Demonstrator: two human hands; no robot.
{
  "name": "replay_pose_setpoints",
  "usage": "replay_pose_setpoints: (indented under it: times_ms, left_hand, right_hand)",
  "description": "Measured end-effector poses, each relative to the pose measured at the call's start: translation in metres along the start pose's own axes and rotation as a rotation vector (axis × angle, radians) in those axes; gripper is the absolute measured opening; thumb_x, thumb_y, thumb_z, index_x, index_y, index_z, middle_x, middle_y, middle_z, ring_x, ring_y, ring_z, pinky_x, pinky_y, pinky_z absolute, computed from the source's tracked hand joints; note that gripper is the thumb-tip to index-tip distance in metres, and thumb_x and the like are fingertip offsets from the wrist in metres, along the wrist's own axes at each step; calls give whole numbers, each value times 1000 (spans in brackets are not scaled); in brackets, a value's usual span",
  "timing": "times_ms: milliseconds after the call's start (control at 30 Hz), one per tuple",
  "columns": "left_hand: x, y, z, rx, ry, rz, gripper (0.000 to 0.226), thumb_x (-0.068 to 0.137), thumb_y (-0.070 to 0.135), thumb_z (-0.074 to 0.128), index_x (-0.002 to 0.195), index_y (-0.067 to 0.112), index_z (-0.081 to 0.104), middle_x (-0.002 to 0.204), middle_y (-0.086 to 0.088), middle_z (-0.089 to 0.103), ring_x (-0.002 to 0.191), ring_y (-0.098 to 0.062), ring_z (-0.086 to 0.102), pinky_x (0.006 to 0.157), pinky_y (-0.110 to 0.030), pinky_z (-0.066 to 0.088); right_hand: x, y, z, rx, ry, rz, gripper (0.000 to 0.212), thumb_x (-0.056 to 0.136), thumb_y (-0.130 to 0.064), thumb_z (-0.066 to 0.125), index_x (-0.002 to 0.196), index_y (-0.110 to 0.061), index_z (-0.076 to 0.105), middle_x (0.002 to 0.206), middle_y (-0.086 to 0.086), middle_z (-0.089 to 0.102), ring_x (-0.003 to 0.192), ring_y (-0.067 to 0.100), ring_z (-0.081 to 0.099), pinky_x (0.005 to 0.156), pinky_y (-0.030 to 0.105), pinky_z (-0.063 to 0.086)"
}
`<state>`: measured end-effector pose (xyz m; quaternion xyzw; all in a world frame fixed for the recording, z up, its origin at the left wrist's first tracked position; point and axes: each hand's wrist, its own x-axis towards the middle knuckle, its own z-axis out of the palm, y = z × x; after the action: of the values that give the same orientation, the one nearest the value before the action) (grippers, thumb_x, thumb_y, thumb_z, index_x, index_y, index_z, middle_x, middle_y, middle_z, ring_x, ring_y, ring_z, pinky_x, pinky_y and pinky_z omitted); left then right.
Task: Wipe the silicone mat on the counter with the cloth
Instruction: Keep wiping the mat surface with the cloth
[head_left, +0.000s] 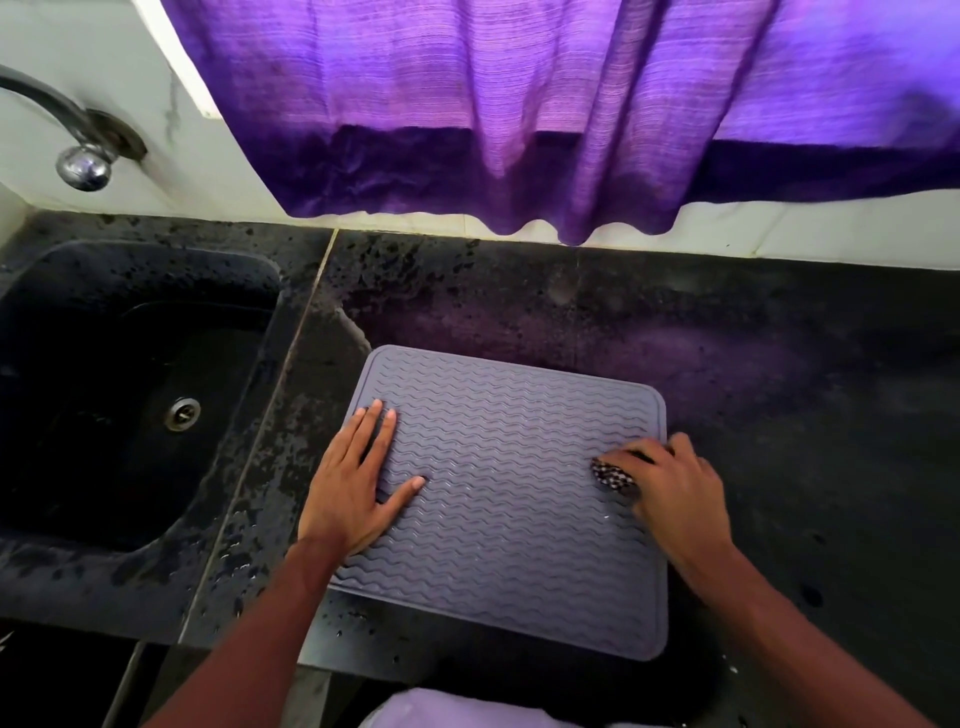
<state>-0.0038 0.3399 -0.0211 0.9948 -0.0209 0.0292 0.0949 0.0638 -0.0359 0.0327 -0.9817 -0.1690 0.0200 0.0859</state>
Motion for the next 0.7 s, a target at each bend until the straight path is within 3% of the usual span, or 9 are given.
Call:
replay_pose_setpoints:
  times_ms: [100, 200, 367, 467, 600, 700]
  left_hand:
    - [0, 0, 1, -6, 10, -3, 90, 96, 73, 33, 161, 12, 20, 170, -5, 14, 157, -20, 11, 125, -44, 21]
    - [-1, 0, 2, -51, 47, -5, 89, 95, 72, 39, 160, 12, 24, 169, -5, 18, 156, -20, 15, 124, -45, 24]
    - [-1, 0, 5, -143, 115, -9, 86, 93, 67, 53, 157, 11, 35, 166, -4, 27, 154, -21, 23, 121, -47, 31]
    - [-3, -2, 6, -206, 127, -36, 79, 95, 60, 54, 156, 11, 38, 165, -1, 30, 153, -18, 25, 121, -45, 33]
    - [-5, -5, 7, -283, 145, -69, 63, 102, 42, 51, 155, 12, 38, 164, 1, 32, 152, -15, 28, 120, -44, 34]
    - [-4, -8, 9, -260, 139, -56, 58, 104, 35, 46, 155, 10, 38, 165, -2, 31, 152, -17, 28, 120, -45, 33]
  right_hand:
    - [-4, 12, -2, 92, -27, 90, 65, 54, 0, 79, 107, -36, 69, 104, -12, 65, 84, 20, 44, 59, 32, 49]
    - [-1, 12, -4, 299, 35, 163, 52, 69, -2, 73, 108, -37, 66, 106, -12, 68, 83, 20, 53, 68, 32, 45]
    - [21, -35, -11, 625, 76, 109, 24, 80, -25, 76, 102, -27, 67, 97, -15, 68, 89, 5, 60, 78, 23, 44]
    - [45, -85, 4, 636, 46, -11, 30, 84, -38, 68, 109, -22, 68, 102, -9, 66, 93, 8, 57, 82, 20, 41]
    - [71, -151, 28, 524, 41, -172, 32, 78, -14, 75, 110, -20, 70, 101, -3, 61, 94, 18, 55, 80, 33, 50]
    - [71, -172, 39, 372, -31, -234, 41, 72, -11, 79, 109, -25, 70, 101, -4, 58, 96, 20, 53, 76, 37, 51]
